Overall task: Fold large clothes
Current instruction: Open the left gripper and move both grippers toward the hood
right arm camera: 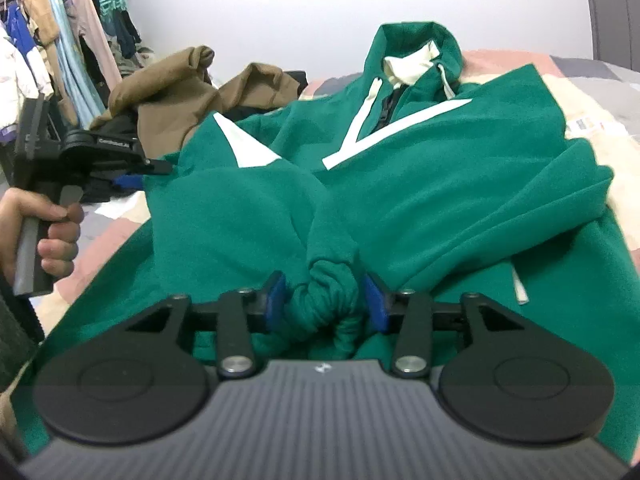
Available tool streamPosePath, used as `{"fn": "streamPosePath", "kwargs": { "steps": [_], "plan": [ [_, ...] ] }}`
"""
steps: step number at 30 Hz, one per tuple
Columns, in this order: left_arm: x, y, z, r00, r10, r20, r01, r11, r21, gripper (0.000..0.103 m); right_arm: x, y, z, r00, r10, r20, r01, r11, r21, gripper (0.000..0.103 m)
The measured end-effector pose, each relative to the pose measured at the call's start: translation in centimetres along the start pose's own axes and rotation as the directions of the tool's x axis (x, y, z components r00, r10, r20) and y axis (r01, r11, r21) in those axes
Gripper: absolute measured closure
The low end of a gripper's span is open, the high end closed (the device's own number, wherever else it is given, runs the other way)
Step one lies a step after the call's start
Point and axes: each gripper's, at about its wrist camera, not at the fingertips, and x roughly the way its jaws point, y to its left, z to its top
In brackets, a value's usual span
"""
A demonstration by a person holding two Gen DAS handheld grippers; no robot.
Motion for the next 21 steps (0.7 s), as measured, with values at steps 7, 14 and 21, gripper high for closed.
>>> {"fn": "streamPosePath", "kwargs": {
  "steps": [7,14,21],
  "plan": [
    [-4.1,-4.4,-2.7,0.997,-0.06,0.038,0.056,0.993,0.104,0.057,-2.8,0.0,0.3,0.997,-0.014,0.082,0.013,1.0,0.011,0.046],
    [-3.4,-7.7,-5.9,0.989,-0.14,-0.042,0.145,0.978,0.152,0.057,-3.9,0.7,0.1,0.993,-0.007,0.119,0.008,1.0,-0.011,0.055],
    [-1.2,-8.6,-8.2,0.987,-0.125,-0.103,0.144,0.968,0.205,0.057,-2.5,0.8,-0.1,0.996,0.001,0.086,-0.001,1.0,-0.01,0.062]
  ]
}}
